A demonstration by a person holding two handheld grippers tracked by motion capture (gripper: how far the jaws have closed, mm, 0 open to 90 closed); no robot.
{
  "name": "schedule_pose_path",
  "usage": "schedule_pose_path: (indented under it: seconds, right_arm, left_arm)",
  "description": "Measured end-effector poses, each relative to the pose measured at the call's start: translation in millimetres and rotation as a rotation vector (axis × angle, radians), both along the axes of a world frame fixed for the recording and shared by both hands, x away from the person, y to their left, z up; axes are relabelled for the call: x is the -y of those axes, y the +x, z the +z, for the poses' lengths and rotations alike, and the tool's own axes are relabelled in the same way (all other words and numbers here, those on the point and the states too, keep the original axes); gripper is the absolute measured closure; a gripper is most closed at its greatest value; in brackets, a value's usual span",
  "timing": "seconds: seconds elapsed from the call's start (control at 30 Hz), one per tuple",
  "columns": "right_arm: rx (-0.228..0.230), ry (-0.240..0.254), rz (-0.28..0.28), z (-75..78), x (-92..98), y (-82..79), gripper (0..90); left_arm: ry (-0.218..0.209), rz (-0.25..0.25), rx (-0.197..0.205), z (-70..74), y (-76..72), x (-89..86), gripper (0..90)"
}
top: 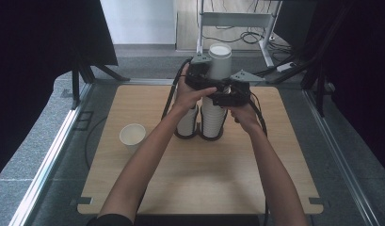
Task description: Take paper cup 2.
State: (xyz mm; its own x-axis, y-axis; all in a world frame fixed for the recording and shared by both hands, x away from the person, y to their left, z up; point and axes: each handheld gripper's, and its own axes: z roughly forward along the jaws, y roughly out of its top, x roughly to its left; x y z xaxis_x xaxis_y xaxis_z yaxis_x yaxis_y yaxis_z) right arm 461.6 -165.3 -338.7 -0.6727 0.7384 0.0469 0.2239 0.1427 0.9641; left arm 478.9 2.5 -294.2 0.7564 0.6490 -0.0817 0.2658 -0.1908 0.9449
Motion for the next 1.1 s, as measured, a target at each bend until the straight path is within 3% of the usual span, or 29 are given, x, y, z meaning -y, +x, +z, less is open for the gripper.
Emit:
schedule_pose_path:
  seconds: [0.47, 0.73, 1.1]
  right_arm:
    - [0.003, 0.003, -0.001, -0.5, -0.1, 0.0, 3.7]
    - [0.004, 0.002, 0.001, -0.6, 0.2, 0.0, 3.7]
    - [0.004, 0.001, 0.004, -0.6, 0.5, 0.1, 3.7]
  left_arm:
    - [0.006, -0.002, 0.028, 0.9, -2.1, -0.9, 10.2]
    - [-0.060, -0.010, 0.042, 11.6, -3.1, -6.3, 11.2]
    - [-0.089, -0.008, 0.048, 15.3, -3.2, -6.6, 12.0]
